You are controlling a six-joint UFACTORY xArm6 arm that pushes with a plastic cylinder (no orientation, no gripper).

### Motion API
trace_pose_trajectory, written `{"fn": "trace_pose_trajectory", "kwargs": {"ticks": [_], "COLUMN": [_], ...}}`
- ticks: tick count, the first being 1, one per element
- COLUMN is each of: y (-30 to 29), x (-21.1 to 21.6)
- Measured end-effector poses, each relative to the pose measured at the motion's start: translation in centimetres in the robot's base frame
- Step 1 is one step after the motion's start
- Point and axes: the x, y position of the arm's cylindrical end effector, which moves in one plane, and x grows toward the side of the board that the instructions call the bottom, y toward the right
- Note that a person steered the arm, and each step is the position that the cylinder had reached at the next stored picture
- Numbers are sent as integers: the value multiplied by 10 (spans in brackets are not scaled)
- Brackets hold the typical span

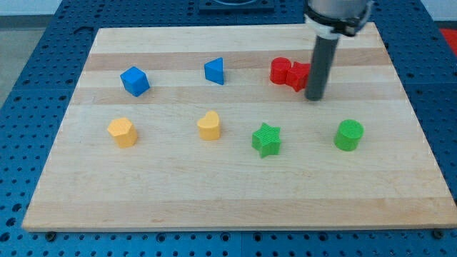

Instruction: Nudge the green circle a bit left

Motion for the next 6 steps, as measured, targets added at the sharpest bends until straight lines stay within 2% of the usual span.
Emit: {"fn": "trace_pose_trajectory", "kwargs": {"ticks": [2,3,4,6], "y": [142,162,140,27], "x": [9,48,79,81]}}
